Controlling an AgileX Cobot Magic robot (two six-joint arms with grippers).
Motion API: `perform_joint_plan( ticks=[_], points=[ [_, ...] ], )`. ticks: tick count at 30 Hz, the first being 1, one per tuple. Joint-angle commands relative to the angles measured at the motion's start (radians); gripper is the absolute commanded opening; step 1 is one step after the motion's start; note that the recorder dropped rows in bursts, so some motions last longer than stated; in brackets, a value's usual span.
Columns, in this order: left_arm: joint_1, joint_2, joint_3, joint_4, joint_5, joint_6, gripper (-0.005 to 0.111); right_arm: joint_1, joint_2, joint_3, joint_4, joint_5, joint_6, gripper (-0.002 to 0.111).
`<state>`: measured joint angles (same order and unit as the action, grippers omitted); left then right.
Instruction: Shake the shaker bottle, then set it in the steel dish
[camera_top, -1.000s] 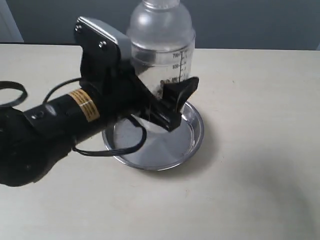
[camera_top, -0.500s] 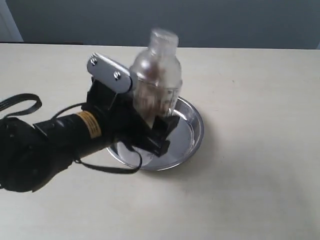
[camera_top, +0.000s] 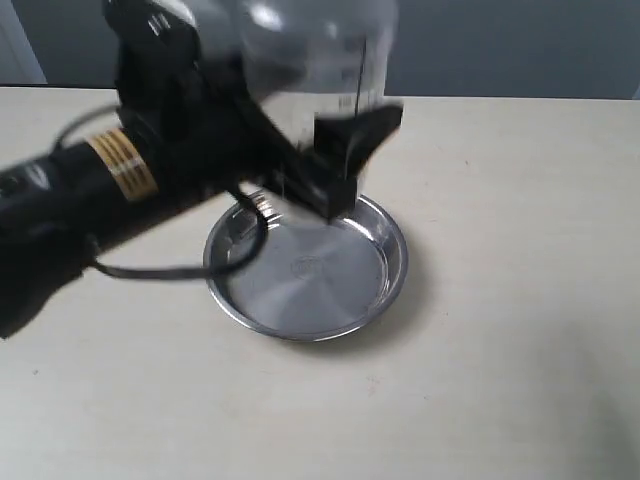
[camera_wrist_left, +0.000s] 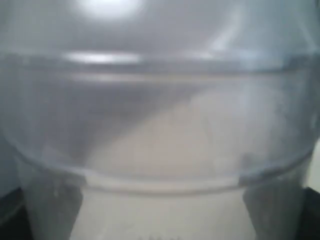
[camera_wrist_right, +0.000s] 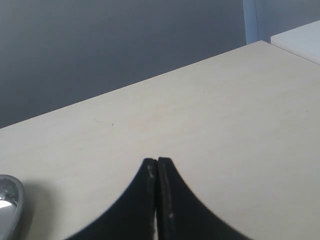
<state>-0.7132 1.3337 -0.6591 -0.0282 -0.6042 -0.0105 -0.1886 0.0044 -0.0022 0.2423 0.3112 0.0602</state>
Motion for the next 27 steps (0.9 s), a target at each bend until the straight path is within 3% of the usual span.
perform_joint_plan(
  ticks=[1,3,6,8,11,13,14,16,19,21,23,27],
  points=[
    [0.036,0.128,0.023,-0.219,0.124,0.089,0.000,0.001,-0.004,0.002,-0.003,-0.007,-0.003,-0.001],
    [0.018,0.131,0.031,-0.152,0.103,-0.001,0.000,0.001,-0.004,0.002,-0.003,-0.007,-0.003,-0.001],
    [-0.028,0.007,0.000,0.058,-0.099,-0.037,0.000,0.001,-0.004,0.002,-0.003,-0.007,-0.003,-0.001],
    [-0.028,-0.011,-0.008,0.015,-0.065,-0.033,0.000,0.001,-0.004,0.002,-0.003,-0.007,-0.003,-0.001],
    [-0.025,0.179,0.074,-0.113,0.008,-0.024,0.000,0.001,-0.004,0.002,-0.003,-0.007,-0.003,-0.001],
    [-0.037,0.214,0.084,-0.078,-0.075,-0.170,0.000,0.001,-0.004,0.002,-0.003,-0.007,-0.003,-0.001],
    [-0.039,0.173,0.075,0.028,-0.193,-0.202,0.000,0.001,-0.004,0.002,-0.003,-0.007,-0.003,-0.001],
    [-0.038,0.074,0.026,0.122,-0.285,-0.113,0.000,0.001,-0.004,0.002,-0.003,-0.007,-0.003,-0.001],
    [-0.038,0.030,-0.042,-0.056,0.046,0.011,0.000,0.001,-0.004,0.002,-0.003,-0.007,-0.003,-0.001],
    [-0.035,0.095,-0.019,-0.096,0.171,0.099,0.000,0.001,-0.004,0.002,-0.003,-0.007,-0.003,-0.001],
    [-0.056,0.088,-0.015,-0.066,0.165,0.090,0.000,0.001,-0.004,0.002,-0.003,-0.007,-0.003,-0.001],
    [-0.069,-0.065,-0.072,-0.040,-0.003,0.097,0.000,0.001,-0.004,0.002,-0.003,-0.007,-0.003,-0.001]
  ],
)
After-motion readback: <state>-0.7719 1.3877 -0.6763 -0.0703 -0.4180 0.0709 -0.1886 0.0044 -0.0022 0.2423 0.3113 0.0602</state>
